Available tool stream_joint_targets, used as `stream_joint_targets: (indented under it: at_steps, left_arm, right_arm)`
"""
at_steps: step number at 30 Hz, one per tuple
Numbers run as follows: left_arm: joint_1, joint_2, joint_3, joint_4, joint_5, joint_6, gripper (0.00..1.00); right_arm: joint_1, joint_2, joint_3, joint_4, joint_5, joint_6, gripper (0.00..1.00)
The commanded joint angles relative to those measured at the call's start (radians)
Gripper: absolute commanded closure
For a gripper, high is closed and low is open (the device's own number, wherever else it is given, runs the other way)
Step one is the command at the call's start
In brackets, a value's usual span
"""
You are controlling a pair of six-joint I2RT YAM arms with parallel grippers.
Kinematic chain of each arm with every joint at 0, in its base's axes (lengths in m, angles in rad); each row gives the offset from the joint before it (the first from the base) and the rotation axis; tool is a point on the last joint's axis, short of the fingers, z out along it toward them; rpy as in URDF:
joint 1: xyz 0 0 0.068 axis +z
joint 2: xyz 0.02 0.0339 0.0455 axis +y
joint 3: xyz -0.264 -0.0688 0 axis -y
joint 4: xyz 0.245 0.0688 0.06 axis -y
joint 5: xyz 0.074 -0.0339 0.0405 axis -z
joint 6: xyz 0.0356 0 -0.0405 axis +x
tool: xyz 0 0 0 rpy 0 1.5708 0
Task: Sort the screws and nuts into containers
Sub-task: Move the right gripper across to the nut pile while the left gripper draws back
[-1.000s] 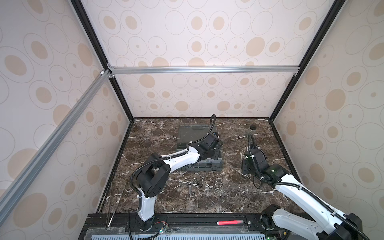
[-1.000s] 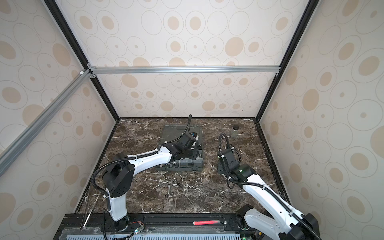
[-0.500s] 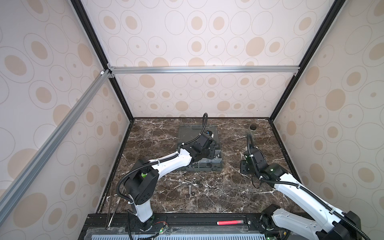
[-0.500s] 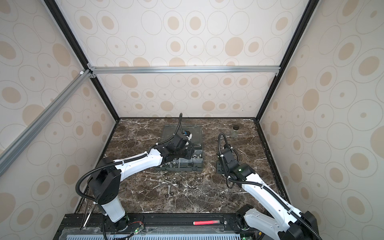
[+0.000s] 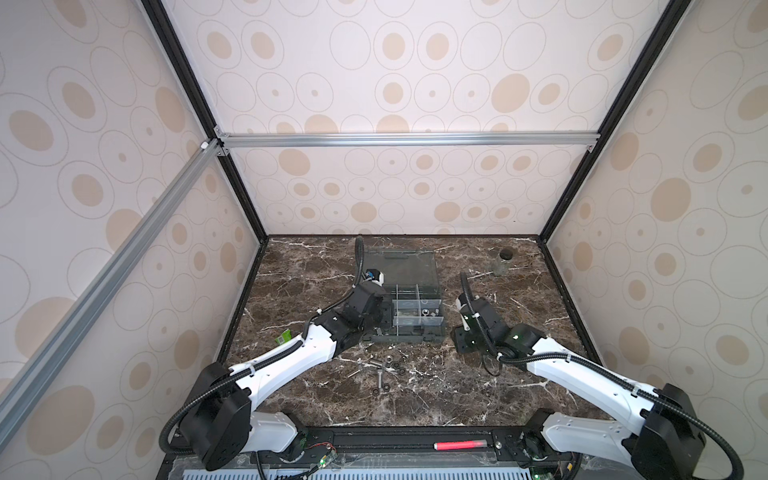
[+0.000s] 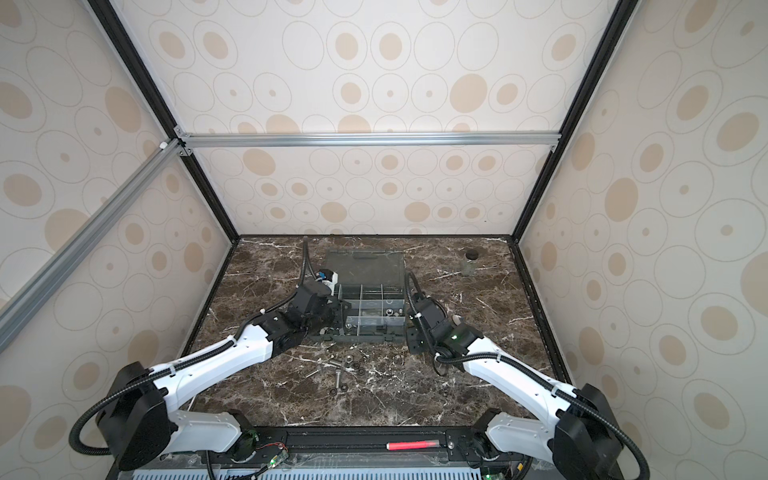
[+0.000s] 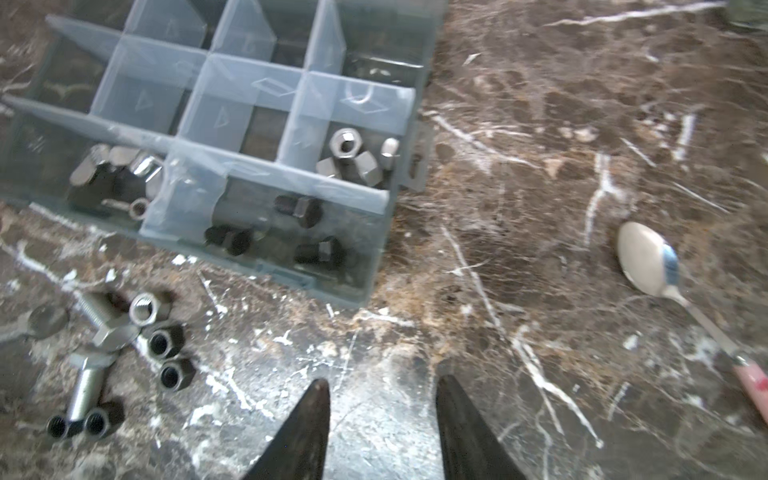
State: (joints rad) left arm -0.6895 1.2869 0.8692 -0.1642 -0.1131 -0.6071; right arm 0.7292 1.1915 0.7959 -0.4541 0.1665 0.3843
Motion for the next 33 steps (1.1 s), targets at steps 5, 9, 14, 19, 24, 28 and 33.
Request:
stream_joint_targets:
  at_steps: [5,9,14,19,24,28,33]
  left_arm:
    - [0.039,-0.164,-0.101,-0.028,-0.117,-0.082,0.6]
    - [0.051,-0.213,-0.129,-0.053,-0.136,-0.096,0.6]
    - [0.055,-0.274,-0.162,-0.073,-0.171,-0.127,0.59]
    - [0.062,-0.337,-0.204,-0.068,-0.186,-0.152,0.58]
    - [0.065,-0.382,-0.226,-0.089,-0.204,-0.164,0.58]
    - [0.071,-0.409,-0.241,-0.1,-0.214,-0.17,0.58]
    - [0.074,-0.437,-0.267,-0.094,-0.212,-0.179,0.57]
  right_arm:
    - [0.12,0.142,0.095,0.061,-0.107,-0.133,0.54]
    - [0.163,0.214,0.135,0.059,-0.124,-0.165,0.53]
    - [0.202,0.301,0.206,0.014,-0.124,-0.221,0.53]
    - [0.214,0.38,0.265,0.004,-0.141,-0.243,0.53]
    - [0.225,0.471,0.333,-0.009,-0.161,-0.24,0.52]
    - [0.239,0.544,0.375,-0.017,-0.171,-0.238,0.52]
    - [0.257,0.611,0.413,-0.026,-0.18,-0.225,0.52]
